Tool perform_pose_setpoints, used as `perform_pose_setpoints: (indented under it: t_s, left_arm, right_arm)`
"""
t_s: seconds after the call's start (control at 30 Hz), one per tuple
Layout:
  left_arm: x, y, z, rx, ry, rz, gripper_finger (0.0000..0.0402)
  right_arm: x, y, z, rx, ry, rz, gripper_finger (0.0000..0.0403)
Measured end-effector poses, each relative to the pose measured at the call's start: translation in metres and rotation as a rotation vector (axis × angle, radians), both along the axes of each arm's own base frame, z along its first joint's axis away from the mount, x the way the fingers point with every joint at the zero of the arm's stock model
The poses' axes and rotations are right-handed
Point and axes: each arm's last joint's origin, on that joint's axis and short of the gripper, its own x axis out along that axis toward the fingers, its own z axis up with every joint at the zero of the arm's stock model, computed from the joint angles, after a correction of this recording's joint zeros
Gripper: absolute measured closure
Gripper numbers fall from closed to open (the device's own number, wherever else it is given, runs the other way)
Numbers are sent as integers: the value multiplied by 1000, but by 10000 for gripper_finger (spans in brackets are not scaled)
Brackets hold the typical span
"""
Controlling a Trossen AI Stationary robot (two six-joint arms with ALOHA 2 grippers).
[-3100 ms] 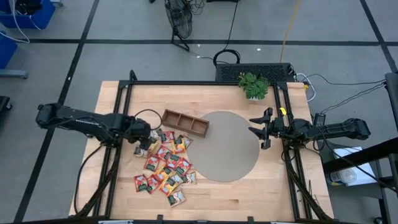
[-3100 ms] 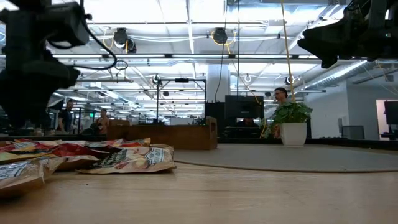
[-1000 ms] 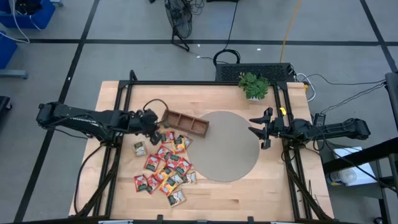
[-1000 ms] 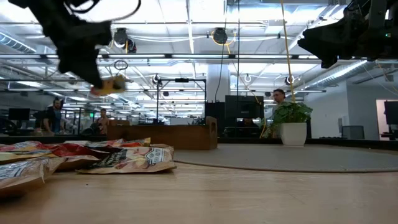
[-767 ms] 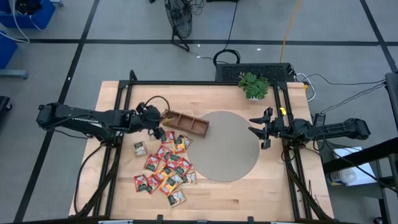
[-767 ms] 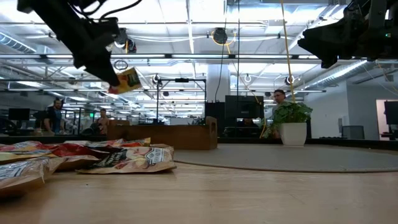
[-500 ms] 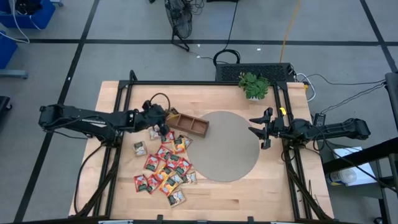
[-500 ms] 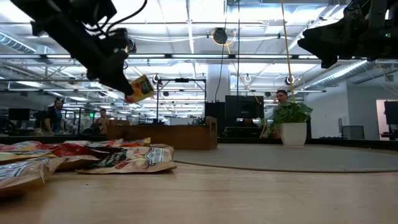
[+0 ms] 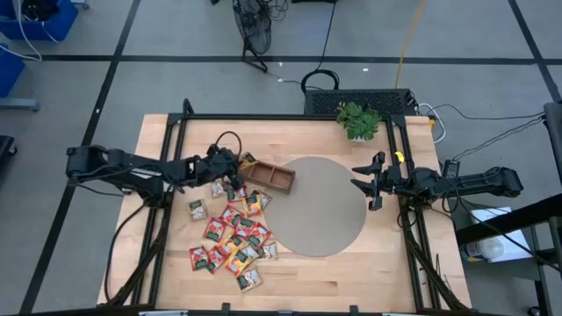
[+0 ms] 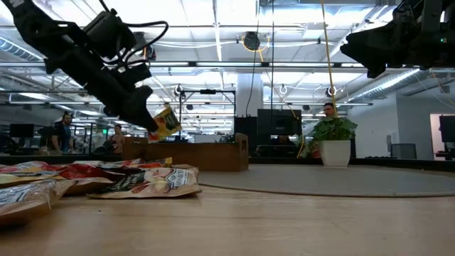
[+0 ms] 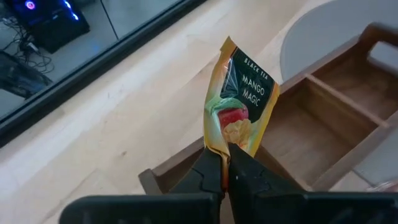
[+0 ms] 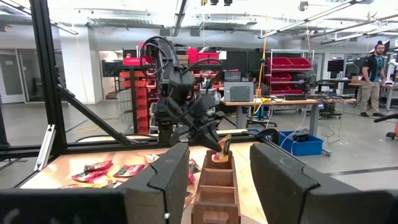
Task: Pick & Place Tea
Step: Put the yellow tea bag into the left section of the wooden organizer
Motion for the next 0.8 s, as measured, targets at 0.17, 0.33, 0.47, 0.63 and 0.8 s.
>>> perform_pose_setpoints:
  t_s: [0.17, 0.33, 0.47, 0.63, 0.8]
  left_arm:
    - [4, 5, -8, -23, 9, -11, 392]
    - [5, 7, -13, -29, 29, -2, 382]
    - [5, 7, -13, -32, 23, 1, 382]
    - [5, 7, -13, -44, 13, 11, 371]
    - [5, 7, -14, -55, 13, 19, 331]
  right_arm:
    - [0, 0, 0, 0, 1, 0, 248]
    - [0, 0, 0, 0, 0, 0, 248]
    - [0, 0, 0, 0, 0, 0, 248]
    - [0, 0, 0, 0, 0, 0, 248]
    - [0, 0, 0, 0, 0, 0, 248]
